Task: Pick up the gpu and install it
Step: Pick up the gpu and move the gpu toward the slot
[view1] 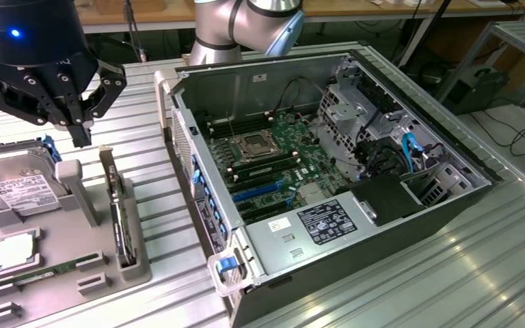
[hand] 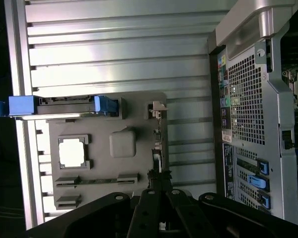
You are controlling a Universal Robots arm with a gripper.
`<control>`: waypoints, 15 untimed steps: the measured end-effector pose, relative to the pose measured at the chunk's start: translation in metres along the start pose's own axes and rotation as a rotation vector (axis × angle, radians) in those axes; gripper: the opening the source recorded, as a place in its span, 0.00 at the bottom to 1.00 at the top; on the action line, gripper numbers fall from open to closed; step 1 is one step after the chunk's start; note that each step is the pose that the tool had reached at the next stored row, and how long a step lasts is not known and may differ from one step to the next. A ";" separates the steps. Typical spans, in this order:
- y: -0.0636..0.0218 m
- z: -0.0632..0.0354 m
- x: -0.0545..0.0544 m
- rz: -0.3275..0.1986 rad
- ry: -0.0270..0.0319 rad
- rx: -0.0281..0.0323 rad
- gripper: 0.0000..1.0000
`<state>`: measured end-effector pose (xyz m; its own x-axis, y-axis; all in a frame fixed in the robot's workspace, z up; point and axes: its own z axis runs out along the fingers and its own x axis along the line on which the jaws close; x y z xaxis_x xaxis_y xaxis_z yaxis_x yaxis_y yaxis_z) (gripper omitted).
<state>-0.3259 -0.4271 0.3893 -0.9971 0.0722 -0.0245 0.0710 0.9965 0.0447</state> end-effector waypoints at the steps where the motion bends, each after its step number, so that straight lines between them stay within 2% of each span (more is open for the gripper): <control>1: 0.0000 0.0000 0.000 0.000 0.0000 0.0000 0.11; 4: 0.0000 0.0000 0.000 0.000 0.0000 0.0000 0.11; 5: 0.0000 0.0000 0.000 0.000 0.0001 0.0000 0.17; 6: 0.0000 0.0000 0.000 0.000 0.0000 0.0000 0.17; 7: 0.0000 0.0000 0.000 0.000 0.0001 0.0000 0.24; 8: 0.0000 0.0000 0.000 0.000 0.0001 0.0000 0.24; 11: 0.0000 0.0000 0.000 0.000 0.0000 0.0000 0.42; 12: 0.0000 0.0000 0.000 0.000 0.0001 0.0000 0.42; 14: -0.0001 0.0014 0.000 -0.001 -0.0002 -0.0002 0.54; 15: -0.0002 0.0031 0.001 -0.004 0.0002 -0.0001 0.54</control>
<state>-0.3265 -0.4271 0.3862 -0.9973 0.0687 -0.0245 0.0675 0.9967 0.0447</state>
